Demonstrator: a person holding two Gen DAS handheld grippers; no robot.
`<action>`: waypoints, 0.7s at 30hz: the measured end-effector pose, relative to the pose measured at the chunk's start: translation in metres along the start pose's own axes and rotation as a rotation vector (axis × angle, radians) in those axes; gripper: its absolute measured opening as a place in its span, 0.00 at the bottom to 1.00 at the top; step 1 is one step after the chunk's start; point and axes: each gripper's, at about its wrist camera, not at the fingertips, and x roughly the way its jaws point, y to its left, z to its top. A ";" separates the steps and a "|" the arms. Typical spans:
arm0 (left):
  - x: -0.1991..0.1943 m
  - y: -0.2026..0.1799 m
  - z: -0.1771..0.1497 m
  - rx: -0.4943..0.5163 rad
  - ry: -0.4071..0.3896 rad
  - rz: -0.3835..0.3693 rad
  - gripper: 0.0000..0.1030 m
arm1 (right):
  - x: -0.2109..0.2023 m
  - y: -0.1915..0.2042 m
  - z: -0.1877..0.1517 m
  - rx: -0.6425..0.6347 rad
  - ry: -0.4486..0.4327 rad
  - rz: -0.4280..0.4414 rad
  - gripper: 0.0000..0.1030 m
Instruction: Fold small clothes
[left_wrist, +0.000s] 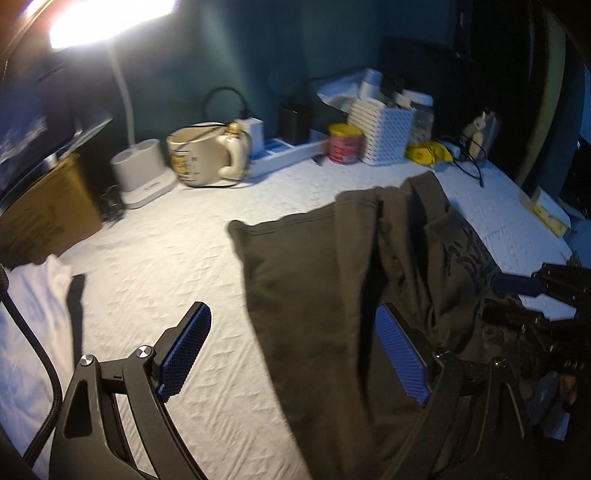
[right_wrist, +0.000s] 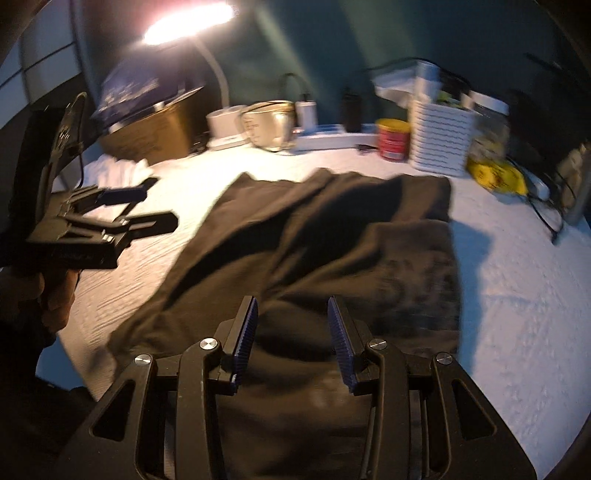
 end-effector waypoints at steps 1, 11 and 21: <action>0.006 -0.004 0.003 0.014 0.009 -0.003 0.88 | 0.000 -0.007 0.000 0.012 -0.002 -0.007 0.41; 0.065 -0.040 0.029 0.176 0.100 -0.054 0.68 | 0.015 -0.065 0.004 0.121 -0.004 -0.061 0.41; 0.083 -0.016 0.042 0.094 0.097 -0.089 0.01 | 0.032 -0.075 0.009 0.135 0.025 -0.064 0.41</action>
